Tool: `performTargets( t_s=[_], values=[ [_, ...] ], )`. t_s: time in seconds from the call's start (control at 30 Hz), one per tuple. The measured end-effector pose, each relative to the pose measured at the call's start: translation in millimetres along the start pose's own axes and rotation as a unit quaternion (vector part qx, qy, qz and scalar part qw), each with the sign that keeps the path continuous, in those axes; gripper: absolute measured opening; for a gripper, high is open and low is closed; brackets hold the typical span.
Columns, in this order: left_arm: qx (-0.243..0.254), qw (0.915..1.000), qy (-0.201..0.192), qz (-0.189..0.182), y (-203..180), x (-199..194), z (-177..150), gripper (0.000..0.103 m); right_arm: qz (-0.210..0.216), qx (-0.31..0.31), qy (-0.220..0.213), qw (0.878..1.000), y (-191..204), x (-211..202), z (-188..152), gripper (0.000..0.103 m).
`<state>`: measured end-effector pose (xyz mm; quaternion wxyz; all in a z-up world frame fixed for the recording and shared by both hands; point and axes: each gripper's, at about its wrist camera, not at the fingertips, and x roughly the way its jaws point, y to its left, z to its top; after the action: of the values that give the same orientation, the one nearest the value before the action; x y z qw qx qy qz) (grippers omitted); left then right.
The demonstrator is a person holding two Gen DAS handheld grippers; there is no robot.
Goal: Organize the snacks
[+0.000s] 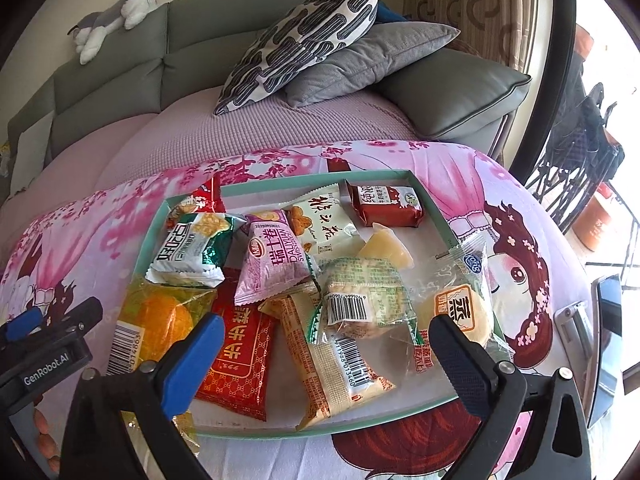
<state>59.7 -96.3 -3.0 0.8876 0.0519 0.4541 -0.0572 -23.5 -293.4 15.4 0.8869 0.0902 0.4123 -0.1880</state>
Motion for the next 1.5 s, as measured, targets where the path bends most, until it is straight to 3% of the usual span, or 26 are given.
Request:
performTargets(
  t_s=[0.1, 0.47, 0.73, 1.5],
  values=[
    [-0.001, 0.9997, -0.004, 0.023, 0.9, -6.5, -2.6, 0.101, 0.002, -0.005, -0.003, 1.000, 2.5, -5.7, -1.4, 0.103],
    [-0.007, 0.9994, -0.001, 0.034, 6.7, -23.9, -7.6, 0.101, 0.006, -0.018, -0.003, 1.000, 11.5, -24.1, -6.2, 0.103],
    [-0.003, 0.9980, 0.030, 0.055, 15.7, -29.7, -16.6, 0.101, 0.013, -0.035, 0.003, 0.999, 18.6, -35.5, -18.2, 0.103],
    [-0.001, 0.9985, 0.039, 0.040, 51.8, -48.6, -69.6, 0.101, 0.012, -0.061, 0.010, 0.998, 27.9, -59.2, -67.3, 0.103]
  ],
)
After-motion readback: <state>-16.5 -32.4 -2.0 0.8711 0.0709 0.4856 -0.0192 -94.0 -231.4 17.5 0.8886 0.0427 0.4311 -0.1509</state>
